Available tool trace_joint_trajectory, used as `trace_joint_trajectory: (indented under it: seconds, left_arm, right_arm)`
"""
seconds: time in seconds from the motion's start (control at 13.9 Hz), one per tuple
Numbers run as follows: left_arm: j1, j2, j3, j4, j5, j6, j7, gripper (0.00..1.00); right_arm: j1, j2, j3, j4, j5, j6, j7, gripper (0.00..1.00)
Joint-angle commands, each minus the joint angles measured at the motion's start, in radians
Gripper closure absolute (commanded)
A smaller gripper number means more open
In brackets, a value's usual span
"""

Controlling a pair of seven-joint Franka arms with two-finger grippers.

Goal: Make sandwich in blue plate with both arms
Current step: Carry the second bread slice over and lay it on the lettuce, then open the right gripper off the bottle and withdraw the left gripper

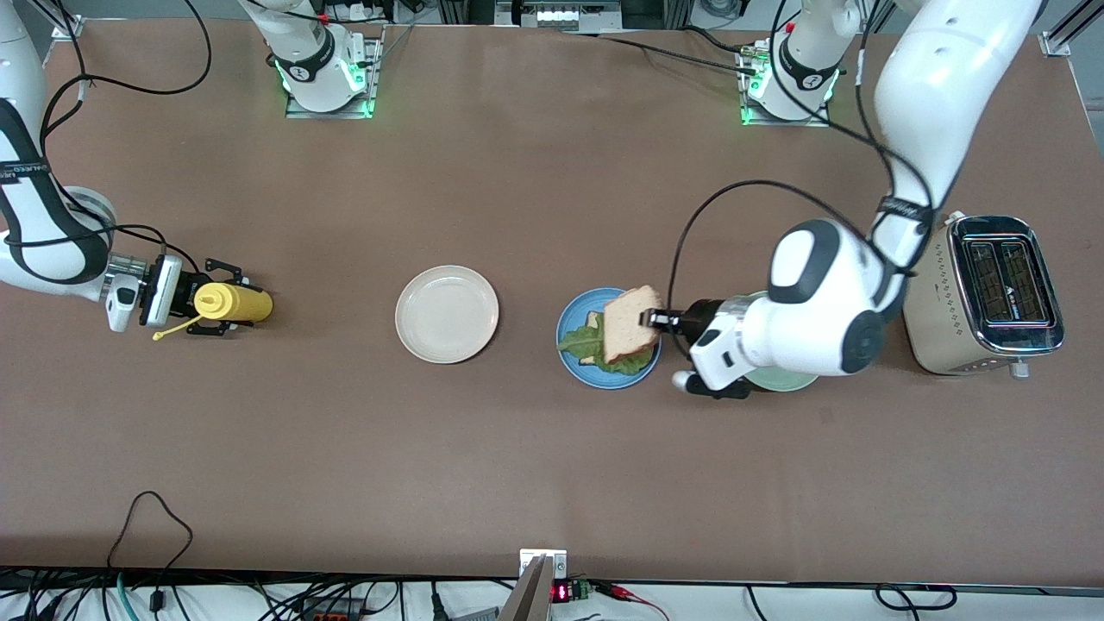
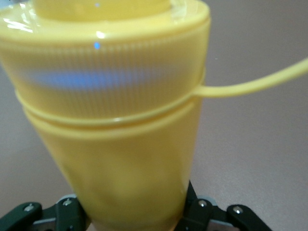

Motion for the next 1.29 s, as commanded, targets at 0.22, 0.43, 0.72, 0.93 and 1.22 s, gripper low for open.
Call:
trace_joint_trajectory:
  seconds: [0.22, 0.43, 0.72, 0.93, 1.22]
  left_arm:
    - [-0.035, 0.059, 0.000, -0.038, -0.057, 0.145, -0.006, 1.00]
    - [-0.035, 0.059, -0.002, -0.093, -0.065, 0.193, -0.006, 1.00]
    - [-0.018, 0.056, -0.002, -0.132, -0.068, 0.193, 0.008, 0.92]
    - [0.022, 0.085, 0.003, -0.133, -0.068, 0.191, 0.011, 0.39]
    - [0.080, 0.060, -0.002, -0.121, -0.065, 0.167, 0.060, 0.00]
  right_arm:
    - [-0.023, 0.028, 0.023, 0.008, 0.021, 0.003, -0.005, 0.00]
    - [-0.027, 0.028, 0.023, 0.007, 0.021, 0.003, -0.003, 0.00]
    - [-0.028, 0.026, 0.021, 0.008, 0.021, 0.003, -0.002, 0.00]
    - [-0.043, 0.023, 0.021, 0.007, 0.019, -0.008, -0.003, 0.00]
    - [-0.071, 0.020, 0.020, 0.007, 0.005, -0.029, -0.010, 0.00]
